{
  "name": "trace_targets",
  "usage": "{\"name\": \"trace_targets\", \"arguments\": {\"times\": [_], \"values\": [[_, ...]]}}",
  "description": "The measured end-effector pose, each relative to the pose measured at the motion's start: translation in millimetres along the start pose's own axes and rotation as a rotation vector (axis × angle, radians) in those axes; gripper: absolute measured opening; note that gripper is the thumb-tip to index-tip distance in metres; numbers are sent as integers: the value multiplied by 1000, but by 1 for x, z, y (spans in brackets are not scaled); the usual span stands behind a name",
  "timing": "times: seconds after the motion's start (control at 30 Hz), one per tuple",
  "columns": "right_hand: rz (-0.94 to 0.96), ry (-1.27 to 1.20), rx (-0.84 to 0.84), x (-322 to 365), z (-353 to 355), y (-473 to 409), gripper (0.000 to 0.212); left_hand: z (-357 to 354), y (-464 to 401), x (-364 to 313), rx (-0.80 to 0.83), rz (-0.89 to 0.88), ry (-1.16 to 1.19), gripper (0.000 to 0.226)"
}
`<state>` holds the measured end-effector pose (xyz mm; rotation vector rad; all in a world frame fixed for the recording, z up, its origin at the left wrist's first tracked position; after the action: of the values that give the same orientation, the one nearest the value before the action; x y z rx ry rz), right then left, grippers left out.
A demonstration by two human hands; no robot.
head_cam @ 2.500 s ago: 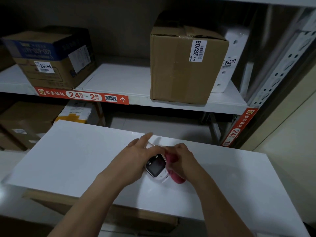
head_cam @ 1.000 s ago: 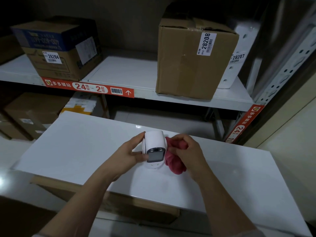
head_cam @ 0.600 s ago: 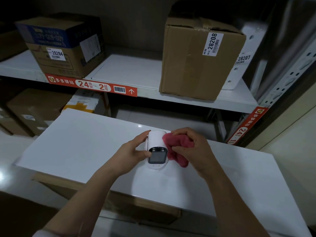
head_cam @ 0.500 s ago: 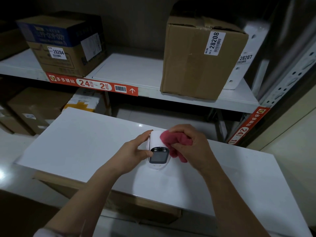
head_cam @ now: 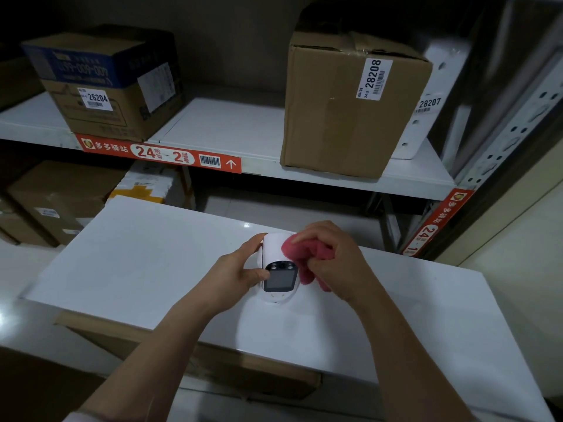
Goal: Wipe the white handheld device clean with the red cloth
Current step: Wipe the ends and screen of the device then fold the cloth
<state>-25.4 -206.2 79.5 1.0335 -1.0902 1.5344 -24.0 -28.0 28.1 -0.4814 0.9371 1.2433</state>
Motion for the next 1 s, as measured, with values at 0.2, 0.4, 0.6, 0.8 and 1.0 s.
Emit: {"name": "trace_targets", "arguments": {"times": [0.2,0.4,0.6,0.8,1.0], "values": [[249,438,71,25,-24,-8,32,3,2,-6,-26,-46,-45,64],[77,386,-140,8,-13,-18,25,1,0,-2,-16,-51,-12,62],[9,161,0,13,0,-6,36,0,-4,4,2,-8,-22,57],[313,649,110,34,-43,-18,31,1,-2,1,-13,-20,-59,61],[91,551,-101,10,-21,-26,31,2,-2,-1,-23,-34,-24,56]]}}
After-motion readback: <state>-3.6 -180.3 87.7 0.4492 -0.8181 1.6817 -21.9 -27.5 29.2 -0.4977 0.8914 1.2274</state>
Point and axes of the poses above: each hand's wrist, its own y-axis away from the middle knuckle, its own z-axis out of the back of the hand, x = y × z, the point moved 5 cm from there along -y, towards the middle knuckle, and after that the axes turned 4 degrees about -y, right-handed, at the moved point
